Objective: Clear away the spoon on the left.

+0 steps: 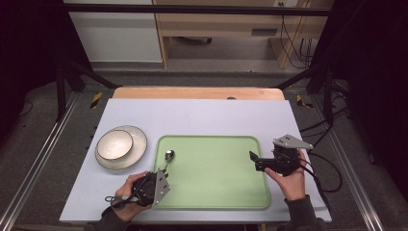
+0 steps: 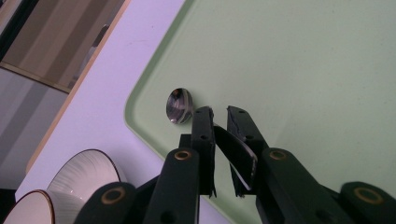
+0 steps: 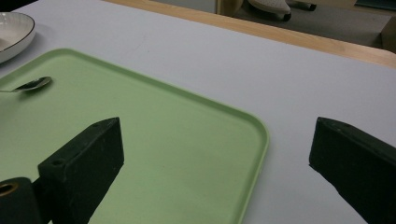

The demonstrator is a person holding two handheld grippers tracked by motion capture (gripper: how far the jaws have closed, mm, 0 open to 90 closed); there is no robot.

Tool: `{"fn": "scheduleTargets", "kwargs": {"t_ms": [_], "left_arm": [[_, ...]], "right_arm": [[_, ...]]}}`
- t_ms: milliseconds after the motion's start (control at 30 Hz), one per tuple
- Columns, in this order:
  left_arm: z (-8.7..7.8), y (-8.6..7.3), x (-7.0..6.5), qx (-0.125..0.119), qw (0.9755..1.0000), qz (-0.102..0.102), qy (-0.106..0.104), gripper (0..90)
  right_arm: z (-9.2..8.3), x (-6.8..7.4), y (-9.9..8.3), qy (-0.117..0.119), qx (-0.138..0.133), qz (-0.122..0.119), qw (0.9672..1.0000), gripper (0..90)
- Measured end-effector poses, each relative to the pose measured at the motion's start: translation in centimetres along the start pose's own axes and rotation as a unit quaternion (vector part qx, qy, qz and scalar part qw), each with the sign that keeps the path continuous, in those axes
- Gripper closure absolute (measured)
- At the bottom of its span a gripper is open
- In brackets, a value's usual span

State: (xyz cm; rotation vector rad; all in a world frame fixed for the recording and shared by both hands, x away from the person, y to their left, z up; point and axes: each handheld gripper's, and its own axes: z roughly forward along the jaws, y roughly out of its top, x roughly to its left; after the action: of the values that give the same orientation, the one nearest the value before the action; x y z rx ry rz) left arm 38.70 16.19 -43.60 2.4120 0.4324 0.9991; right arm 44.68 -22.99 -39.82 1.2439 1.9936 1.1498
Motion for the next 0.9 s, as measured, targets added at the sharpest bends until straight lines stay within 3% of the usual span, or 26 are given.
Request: {"fn": "scheduleTargets", "kwargs": {"t_ms": [667,900], "left_arm": [[0.44,0.0,-0.34,0.014,0.9996,0.014,-0.022,73.6],[0.77,-0.06,-0.44,0.021,0.9992,0.014,-0.031,66.8]], "right_arm": [[-0.01,0.03,0.0,0.001,0.003,0.0,1.0,3.4],[0.0,0.02,0.0,0.001,0.005,0.0,1.0,3.4]]}}
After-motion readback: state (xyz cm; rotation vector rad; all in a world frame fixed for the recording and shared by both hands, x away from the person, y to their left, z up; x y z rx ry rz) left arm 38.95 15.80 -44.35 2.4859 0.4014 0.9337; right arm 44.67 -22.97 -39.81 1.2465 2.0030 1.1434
